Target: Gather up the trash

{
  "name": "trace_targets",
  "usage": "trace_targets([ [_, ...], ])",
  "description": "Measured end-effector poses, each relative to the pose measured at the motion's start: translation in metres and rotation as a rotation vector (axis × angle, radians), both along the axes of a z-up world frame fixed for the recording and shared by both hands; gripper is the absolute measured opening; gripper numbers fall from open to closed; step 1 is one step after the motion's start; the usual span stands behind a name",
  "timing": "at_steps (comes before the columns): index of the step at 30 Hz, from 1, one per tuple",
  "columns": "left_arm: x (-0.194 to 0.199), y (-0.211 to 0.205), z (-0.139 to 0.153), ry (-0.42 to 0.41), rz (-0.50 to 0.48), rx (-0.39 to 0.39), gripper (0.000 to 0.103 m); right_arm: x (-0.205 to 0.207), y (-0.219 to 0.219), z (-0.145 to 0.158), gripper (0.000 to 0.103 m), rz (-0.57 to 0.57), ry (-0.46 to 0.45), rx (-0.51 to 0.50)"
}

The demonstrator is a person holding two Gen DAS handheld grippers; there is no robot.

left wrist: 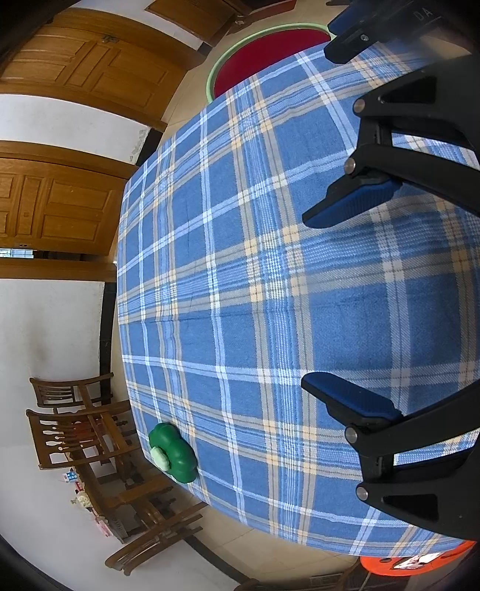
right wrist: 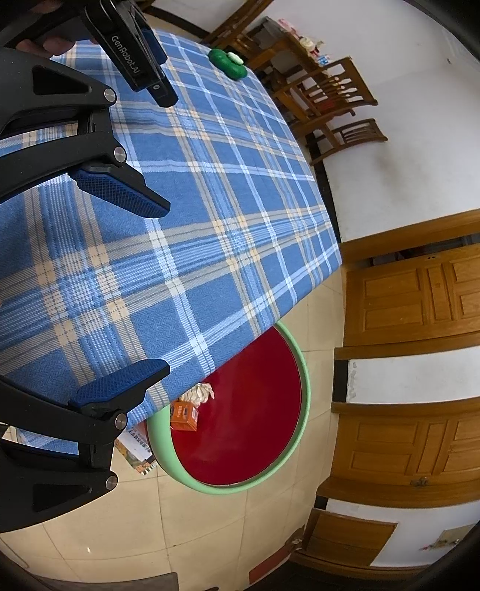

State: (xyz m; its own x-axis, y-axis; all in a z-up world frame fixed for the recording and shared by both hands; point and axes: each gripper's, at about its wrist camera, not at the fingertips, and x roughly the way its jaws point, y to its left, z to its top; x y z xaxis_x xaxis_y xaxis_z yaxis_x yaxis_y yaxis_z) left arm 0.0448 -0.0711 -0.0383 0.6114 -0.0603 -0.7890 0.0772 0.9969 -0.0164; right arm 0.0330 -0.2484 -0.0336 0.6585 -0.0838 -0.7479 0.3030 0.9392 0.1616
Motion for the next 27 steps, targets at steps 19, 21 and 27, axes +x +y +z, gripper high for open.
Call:
trace_targets([
  [19, -0.0006, 0.0006, -0.0002, -0.001, 0.000, 0.000, 0.080, -0.0009, 0.0008, 0.0010, 0.080, -0.002, -0.004, 0.000],
  [21, -0.0002, 0.0010, 0.0005, -0.002, 0.001, -0.001, 0.080, -0.0013, 0.0016, 0.0019, 0.080, -0.003, -0.005, 0.001],
  [27, -0.0011, 0.0004, 0.0008, -0.001, 0.001, -0.001, 0.080, -0.0014, 0.0018, 0.0018, 0.080, -0.002, -0.005, 0.000],
])
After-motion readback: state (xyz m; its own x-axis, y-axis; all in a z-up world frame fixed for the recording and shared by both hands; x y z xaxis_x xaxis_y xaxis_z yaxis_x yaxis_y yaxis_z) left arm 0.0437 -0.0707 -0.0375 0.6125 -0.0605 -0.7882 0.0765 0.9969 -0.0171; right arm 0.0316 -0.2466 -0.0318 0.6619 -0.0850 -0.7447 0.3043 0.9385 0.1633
